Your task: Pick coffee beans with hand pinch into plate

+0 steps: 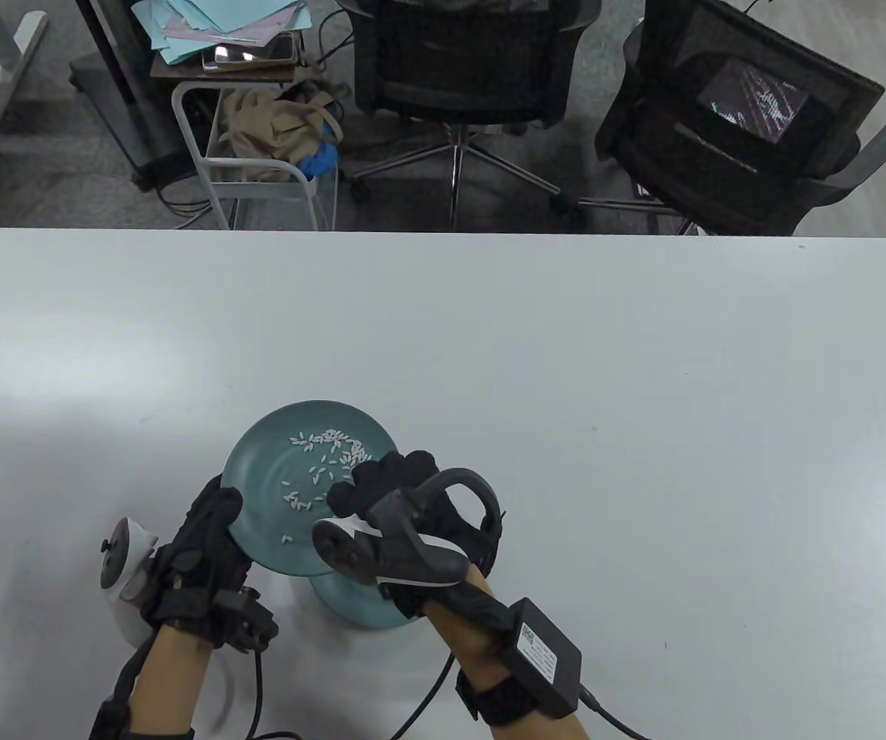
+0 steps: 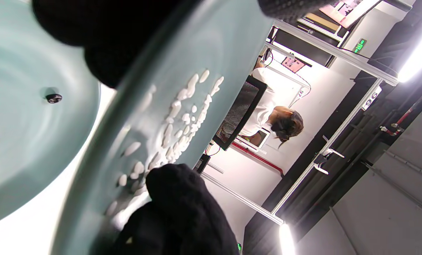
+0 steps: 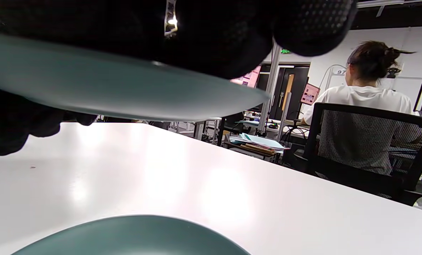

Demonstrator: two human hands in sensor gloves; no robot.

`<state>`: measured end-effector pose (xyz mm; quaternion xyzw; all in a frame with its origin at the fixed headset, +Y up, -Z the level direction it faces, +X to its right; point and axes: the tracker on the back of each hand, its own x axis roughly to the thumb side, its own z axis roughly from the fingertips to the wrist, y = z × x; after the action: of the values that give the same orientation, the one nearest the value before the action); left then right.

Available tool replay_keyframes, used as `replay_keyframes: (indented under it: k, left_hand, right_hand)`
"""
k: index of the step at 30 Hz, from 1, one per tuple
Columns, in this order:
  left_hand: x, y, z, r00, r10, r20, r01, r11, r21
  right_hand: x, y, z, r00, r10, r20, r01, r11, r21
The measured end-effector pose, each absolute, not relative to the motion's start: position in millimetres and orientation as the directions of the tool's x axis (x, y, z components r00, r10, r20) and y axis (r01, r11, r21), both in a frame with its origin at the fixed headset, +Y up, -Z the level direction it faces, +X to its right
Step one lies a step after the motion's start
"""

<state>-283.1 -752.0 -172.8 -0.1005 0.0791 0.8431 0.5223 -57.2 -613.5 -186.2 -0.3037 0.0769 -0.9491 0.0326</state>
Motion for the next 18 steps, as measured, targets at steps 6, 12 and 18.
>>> replay_keyframes:
  k: [6,12,18]
  left_hand:
    - [-282.9,-751.1,-172.3,-0.443,0.86,-0.253,-0.892,-0.451,0.028]
    - [-283.7,-750.9,-172.5,-0.446,0.859,-0.253,-0.891,-0.454,0.028]
    - [-284.7,-750.2,-172.0,-0.453,0.855,-0.251,-0.887,-0.46,0.034]
  right_hand:
    - [-56.2,-614.0,-186.7,-0.818,-0.093,0.568,0.0,-0.987,-0.162]
    - [-53.4,-612.9,-187.9,-0.824,-0.072,0.562,-0.02,-0.987,-0.157]
    - [-49.1,-609.6,-188.3,-0.83,-0.051,0.555,-0.05,-0.985,-0.166]
